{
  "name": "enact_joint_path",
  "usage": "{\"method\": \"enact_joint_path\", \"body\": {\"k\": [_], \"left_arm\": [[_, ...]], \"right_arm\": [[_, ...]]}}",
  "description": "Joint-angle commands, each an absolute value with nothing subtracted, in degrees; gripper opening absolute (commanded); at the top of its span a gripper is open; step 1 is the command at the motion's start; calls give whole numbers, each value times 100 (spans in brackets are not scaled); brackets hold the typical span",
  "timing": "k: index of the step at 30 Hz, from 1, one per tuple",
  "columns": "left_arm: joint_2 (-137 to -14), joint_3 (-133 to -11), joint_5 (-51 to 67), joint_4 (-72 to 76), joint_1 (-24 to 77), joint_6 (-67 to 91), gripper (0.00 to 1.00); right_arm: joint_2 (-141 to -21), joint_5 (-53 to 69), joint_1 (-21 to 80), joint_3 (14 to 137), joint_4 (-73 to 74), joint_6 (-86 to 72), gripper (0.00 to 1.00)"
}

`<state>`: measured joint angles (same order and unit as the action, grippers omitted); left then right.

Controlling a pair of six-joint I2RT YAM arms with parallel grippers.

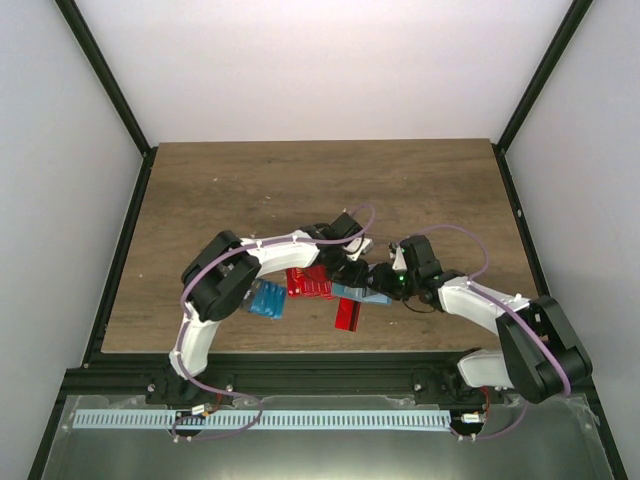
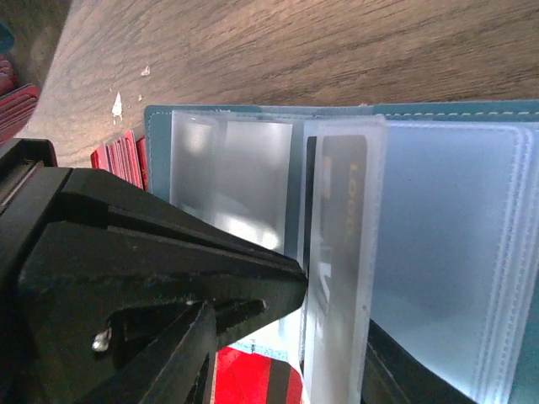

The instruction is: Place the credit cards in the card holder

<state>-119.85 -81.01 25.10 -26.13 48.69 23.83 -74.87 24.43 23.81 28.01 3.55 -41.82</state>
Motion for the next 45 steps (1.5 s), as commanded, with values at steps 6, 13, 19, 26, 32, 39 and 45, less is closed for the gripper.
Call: {"method": "enact_joint_path", "body": {"k": [6,13,19,26,32,39,45], "left_arm": [[-11519,-7992,2403,-2588,4790,2700,4],[-10606,-7447,2070,-2598,4509,2814,7],[-9797,-6788,1465,-2759,4352,2684,17],[-8887,-5637,889,-2628,4269,2769,29],[-8265,-4904,1135,-2223,4506,2786,34],[-8382,-4666,1140,-1644,5128,2848,38],[-8888,-5066,313,-1909,5811,3054,55]], "right_arm": [[-7327,2512,2363,3002,552,-4078,40],[-7537,2401,2663,3325,649,-4166,40],[-8036,2217,3166,3868,712,-4314,41],[-8179,2160,3512,4190,823,-4392,43],[-7529,1866,3567,3867,1126,-4554,44],[-6528,1371,3742,3147,1658,-4985,43],[-5409,911,3744,2839,2410,-5181,43]]}}
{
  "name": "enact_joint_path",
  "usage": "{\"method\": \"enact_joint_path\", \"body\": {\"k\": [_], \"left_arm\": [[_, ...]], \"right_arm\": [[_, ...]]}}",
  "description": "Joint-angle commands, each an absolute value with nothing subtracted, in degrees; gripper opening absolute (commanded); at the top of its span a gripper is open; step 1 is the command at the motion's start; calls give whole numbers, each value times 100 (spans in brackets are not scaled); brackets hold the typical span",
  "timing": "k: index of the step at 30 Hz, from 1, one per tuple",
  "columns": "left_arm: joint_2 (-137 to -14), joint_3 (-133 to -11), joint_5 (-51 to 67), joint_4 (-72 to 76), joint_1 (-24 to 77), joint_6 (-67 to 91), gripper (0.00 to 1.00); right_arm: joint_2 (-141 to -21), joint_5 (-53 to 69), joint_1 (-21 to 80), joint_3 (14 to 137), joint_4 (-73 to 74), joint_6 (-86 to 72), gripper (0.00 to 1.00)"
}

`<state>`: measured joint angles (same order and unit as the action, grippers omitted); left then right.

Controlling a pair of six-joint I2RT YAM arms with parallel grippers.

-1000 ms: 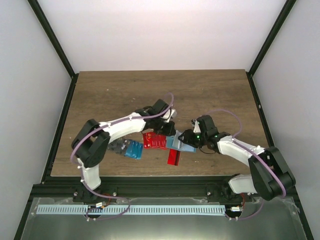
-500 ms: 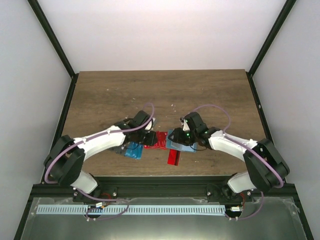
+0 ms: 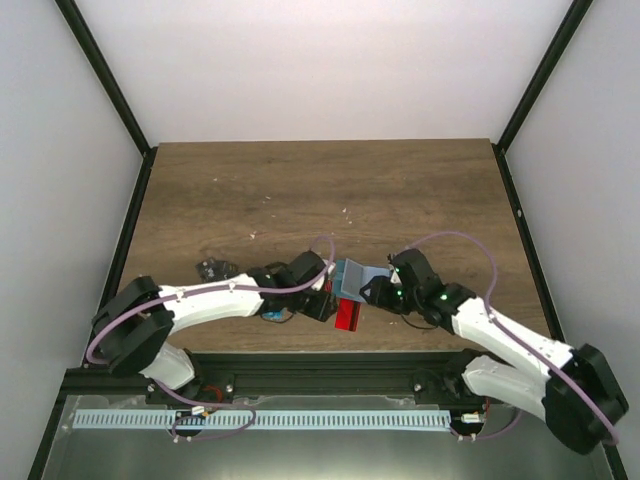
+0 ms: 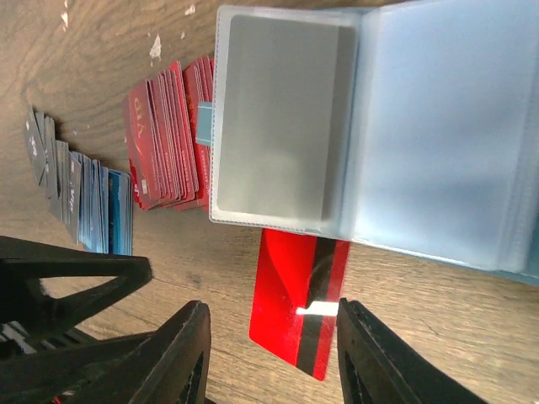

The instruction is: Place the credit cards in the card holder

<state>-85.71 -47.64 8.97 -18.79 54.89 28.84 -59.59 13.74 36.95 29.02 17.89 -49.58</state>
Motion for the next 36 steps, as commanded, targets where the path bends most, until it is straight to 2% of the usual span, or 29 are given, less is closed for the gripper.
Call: {"method": "enact_joint_path", "body": {"k": [1,5,15,23,30,36], "left_arm": [[-8990,-5163,124,-2021,5908,3116,58],[-9481,-5510,-412,-2328,6235,3374,67],[-10629,-6423,-1323,-2815,6816,3608,73],[-10893,-6457,-1219,-2664,6926,3634,79],[-11198,-6683,-1650,-3014,7193,3595,78],[-11468,-6767,-1943,-3374,7318,3686,68]], "right_arm": [[-5273,863,3744,2825,2503,-5192,44],[-4932,779,3735,2809,2755,-5197,44],[-4623,807,3738,2813,2937,-5055,44],[-4405,772,3735,2732,3027,-5059,43],[-4404,786,3738,2734,3033,-5096,44],[-4328,806,3736,2716,3058,-5139,43]]}}
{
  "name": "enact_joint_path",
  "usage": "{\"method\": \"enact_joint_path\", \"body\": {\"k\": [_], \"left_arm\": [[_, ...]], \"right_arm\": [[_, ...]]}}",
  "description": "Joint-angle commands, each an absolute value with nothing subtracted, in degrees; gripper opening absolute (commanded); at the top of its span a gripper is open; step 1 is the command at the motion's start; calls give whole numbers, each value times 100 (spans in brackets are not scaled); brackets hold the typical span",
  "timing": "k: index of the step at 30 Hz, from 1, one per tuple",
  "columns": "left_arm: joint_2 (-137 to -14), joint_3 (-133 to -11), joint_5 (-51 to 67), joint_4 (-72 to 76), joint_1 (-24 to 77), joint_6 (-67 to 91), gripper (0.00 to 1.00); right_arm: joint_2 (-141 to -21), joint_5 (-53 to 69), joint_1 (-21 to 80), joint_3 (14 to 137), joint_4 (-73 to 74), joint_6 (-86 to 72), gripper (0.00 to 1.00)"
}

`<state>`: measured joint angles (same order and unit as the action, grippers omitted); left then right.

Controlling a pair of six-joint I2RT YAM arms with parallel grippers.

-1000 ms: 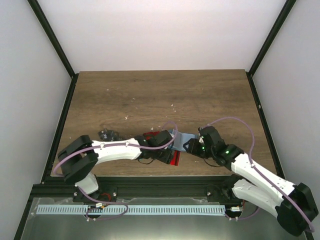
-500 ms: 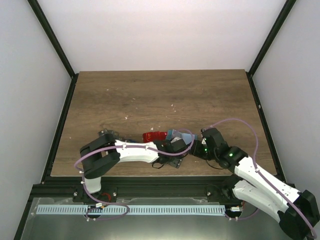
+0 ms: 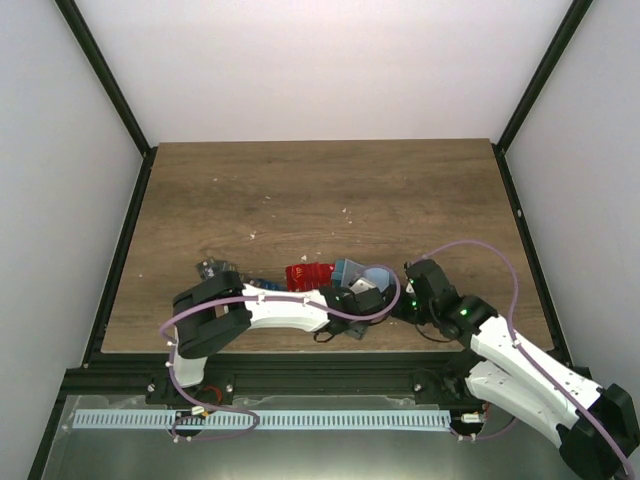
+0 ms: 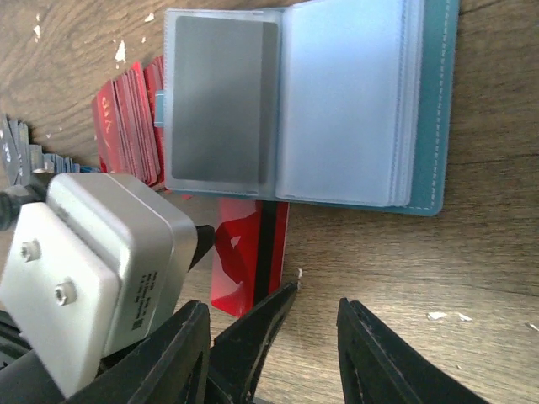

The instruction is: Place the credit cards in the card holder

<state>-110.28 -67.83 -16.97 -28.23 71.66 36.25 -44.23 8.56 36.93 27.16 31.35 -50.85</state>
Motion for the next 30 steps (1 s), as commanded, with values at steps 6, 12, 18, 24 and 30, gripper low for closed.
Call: {"method": "enact_joint_path", "body": {"k": [6,12,18,24,30], "left_arm": [[-11332,-6322,-1865,-3340,7339,3923,63],[-10956,-5450,-1147,-2671,7425,3793,53],[-10915,-4992,-804,-2580,7583,3844,52],[-10402,-4182,-525,-2430,7643,4185,52],[-9593,-3811,-391,-2575,7646,4302,49]], "right_arm": [[-4206,792,3736,2772,3161,-5146,43],[-4214,855,3742,2761,3119,-5162,43],[-4267,955,3737,2756,3033,-5170,43],[-4272,1012,3744,2759,3031,-5182,43],[-4346,1034,3737,2786,2995,-5168,43]]}}
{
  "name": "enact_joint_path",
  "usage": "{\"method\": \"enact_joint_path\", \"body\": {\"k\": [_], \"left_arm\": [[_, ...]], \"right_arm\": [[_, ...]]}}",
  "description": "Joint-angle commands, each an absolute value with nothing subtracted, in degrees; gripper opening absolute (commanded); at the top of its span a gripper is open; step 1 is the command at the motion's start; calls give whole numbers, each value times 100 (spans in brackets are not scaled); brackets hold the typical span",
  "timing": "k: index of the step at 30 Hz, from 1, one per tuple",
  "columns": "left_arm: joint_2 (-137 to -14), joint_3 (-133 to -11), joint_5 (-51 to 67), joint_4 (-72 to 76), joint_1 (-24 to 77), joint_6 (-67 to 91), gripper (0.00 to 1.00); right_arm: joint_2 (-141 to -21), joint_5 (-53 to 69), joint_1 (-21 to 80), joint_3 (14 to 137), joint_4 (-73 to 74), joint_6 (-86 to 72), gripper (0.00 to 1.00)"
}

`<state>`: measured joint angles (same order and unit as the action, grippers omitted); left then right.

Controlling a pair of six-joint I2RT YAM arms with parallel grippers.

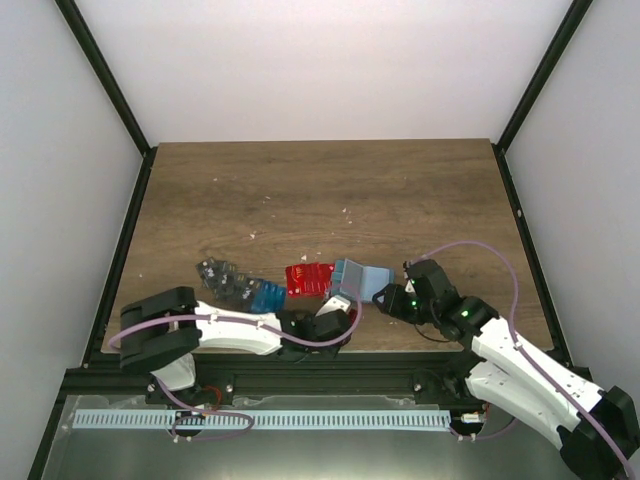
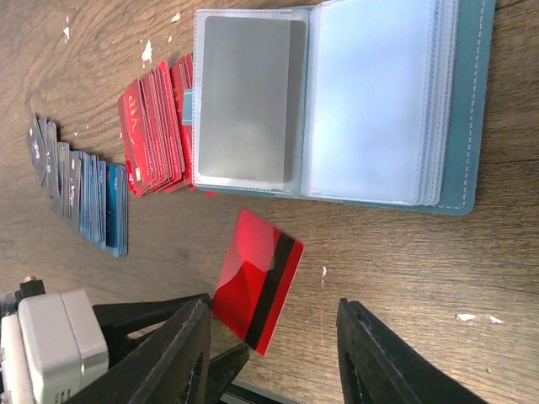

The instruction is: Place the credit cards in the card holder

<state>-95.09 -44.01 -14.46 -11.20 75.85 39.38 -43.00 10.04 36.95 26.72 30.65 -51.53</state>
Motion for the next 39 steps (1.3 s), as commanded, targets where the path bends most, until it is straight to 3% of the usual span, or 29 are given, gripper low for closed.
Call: {"method": "enact_joint_path", "body": {"k": [1,7,16,26,39], "left_arm": [[-9426,-3852,-400,-2638,7645,4284,49],[-9005,-4614,-841,-3047,7534,4031,61],[-9587,-5369,-828,-3154,7194,3376,68],[-9062,-4782,-249,-2602,6683,3008,60],[-8850,-4122,826,-1795,6439,2618,52]], "right_arm": [[-4371,1043,3737,2794,2973,-5177,43],[-4605,1042,3741,2816,2825,-5160,43],[-4668,957,3741,2897,2923,-5171,43],[-4031,1549,4324,2059,2198,-6601,41],[-5501,232,6681,2089,1335,-9068,42]]}}
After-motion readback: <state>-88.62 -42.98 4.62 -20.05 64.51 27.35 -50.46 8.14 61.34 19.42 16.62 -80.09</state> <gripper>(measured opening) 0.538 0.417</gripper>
